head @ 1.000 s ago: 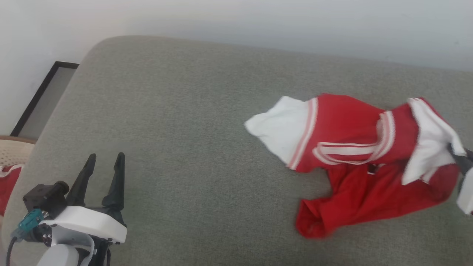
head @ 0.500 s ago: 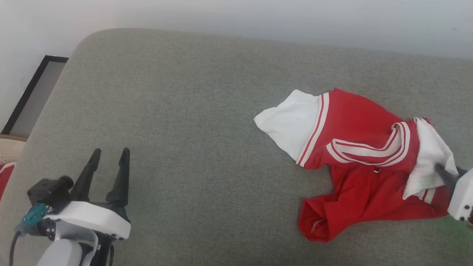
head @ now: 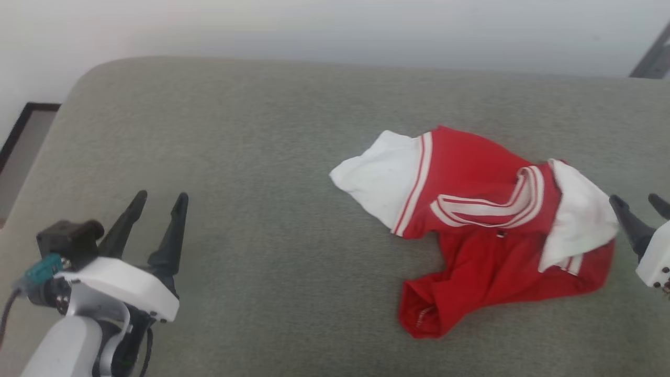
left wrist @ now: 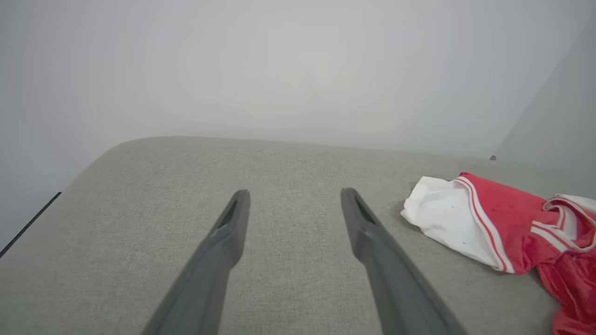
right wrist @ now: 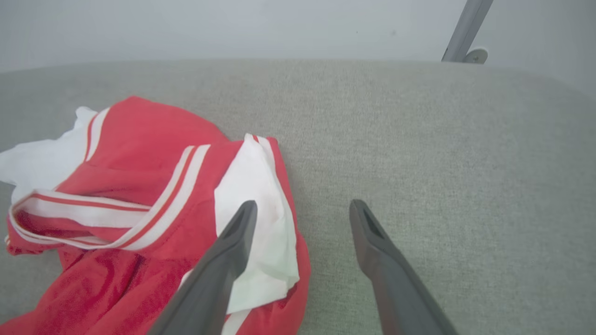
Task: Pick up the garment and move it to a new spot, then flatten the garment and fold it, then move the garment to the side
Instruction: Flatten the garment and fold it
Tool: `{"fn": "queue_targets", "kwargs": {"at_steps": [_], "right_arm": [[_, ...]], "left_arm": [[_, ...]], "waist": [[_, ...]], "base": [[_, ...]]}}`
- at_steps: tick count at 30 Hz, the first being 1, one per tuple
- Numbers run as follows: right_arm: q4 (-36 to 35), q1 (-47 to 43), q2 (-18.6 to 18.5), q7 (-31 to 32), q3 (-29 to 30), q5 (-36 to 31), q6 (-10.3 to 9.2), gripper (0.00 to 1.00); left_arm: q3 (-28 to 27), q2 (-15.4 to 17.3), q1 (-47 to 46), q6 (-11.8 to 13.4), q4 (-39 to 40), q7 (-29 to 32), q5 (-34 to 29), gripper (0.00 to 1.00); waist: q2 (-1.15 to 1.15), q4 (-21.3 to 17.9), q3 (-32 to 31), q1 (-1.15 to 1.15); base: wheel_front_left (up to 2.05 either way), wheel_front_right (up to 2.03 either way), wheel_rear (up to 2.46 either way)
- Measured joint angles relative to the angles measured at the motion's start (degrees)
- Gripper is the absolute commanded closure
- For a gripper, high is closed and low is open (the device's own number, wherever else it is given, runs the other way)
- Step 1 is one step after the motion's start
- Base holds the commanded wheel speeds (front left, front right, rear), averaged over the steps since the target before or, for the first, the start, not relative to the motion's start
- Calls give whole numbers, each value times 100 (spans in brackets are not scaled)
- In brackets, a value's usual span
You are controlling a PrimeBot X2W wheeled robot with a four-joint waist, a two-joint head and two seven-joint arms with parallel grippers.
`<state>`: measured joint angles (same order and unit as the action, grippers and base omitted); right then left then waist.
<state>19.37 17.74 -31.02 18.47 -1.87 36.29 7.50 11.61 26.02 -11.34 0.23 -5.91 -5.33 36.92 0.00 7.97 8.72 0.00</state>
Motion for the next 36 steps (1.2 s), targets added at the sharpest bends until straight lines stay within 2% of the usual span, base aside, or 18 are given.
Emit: {"fn": "queue_targets", "kwargs": {"at_steps": [3,17,27,36], "right_arm": [[-203,2,74,-241,34,-75,-1,0],[-1371,-134,884,-1619,157,-749,0,0],[-1499,-289,1294,-2284,37,-940,0,0],[-1351,-300,1455,-2455,-66,-849,0,0]], "left_arm": [[36,81,-118,0,98,276,93,0],[402,378,-793,-33,213,1510,141,0],[653,441,-1379,-58,-254,2353,231,0],[957,577,-1794,-45,-1127,3149,137,0]], "waist": [[0,-184,-38,0],[0,-1370,-50,0],[0,-2146,151,0],[0,-2535,520,0]], "base": [[0,0,0],[0,0,0],[0,0,0],[0,0,0]]}}
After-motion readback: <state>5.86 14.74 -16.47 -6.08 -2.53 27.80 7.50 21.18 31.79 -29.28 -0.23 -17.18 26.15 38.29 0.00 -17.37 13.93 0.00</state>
